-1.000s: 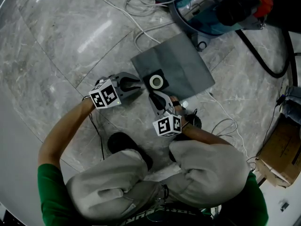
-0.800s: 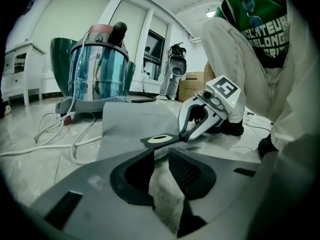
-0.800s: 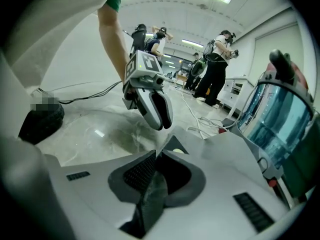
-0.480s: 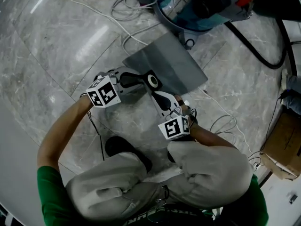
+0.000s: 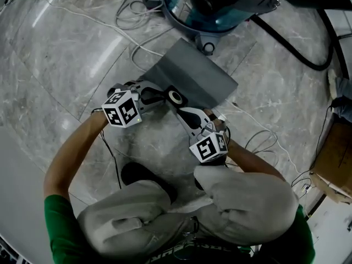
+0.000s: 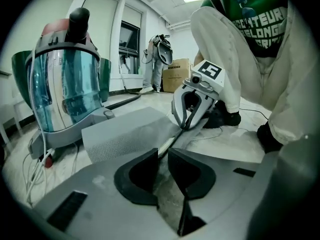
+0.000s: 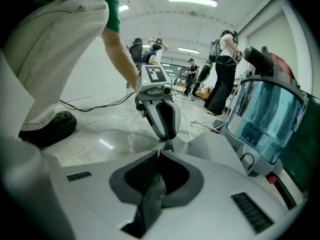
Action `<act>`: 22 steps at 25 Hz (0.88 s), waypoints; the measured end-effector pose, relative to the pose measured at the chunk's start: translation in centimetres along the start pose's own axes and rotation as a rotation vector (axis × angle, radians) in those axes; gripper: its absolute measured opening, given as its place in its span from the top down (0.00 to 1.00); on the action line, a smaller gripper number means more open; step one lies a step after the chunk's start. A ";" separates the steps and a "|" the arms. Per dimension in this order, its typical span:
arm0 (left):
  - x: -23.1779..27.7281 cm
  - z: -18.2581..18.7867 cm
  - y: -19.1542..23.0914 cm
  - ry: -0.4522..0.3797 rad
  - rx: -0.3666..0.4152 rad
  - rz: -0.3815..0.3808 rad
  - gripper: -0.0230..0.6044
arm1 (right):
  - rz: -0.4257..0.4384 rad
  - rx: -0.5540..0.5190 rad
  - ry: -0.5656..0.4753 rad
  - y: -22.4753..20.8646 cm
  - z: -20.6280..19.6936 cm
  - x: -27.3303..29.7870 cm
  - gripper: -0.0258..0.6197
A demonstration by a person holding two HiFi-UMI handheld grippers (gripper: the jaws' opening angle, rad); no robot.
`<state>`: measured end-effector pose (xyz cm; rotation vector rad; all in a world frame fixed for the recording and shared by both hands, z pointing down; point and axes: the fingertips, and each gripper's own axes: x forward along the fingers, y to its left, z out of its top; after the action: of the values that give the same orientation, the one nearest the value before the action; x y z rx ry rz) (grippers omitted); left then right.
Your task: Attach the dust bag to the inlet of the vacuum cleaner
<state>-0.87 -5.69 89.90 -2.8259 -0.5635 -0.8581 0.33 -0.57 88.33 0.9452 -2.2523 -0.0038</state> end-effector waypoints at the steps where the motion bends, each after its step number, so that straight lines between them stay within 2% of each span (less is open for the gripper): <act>1: 0.2 0.1 0.0 0.011 0.001 -0.007 0.86 | 0.000 0.006 0.000 -0.1 -0.1 -0.1 0.93; 6: 1.2 1.0 0.9 0.047 -0.003 -0.008 0.88 | -0.036 0.110 -0.007 -2.1 -0.7 -1.0 0.93; 13: 2.0 2.0 2.1 0.105 -0.089 -0.022 0.91 | -0.088 0.294 0.010 -5.1 -1.5 -1.6 0.93; 19: 2.3 2.3 2.3 0.133 -0.125 -0.020 0.92 | -0.109 0.263 0.056 -5.3 -2.4 -0.7 0.93; 22: 2.1 2.3 2.2 0.138 -0.128 -0.016 0.92 | -0.076 0.243 0.054 -5.4 -2.1 -0.6 0.93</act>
<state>2.78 -6.56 89.13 -2.8477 -0.5303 -1.1196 5.30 -3.58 88.24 1.1439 -2.1987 0.2640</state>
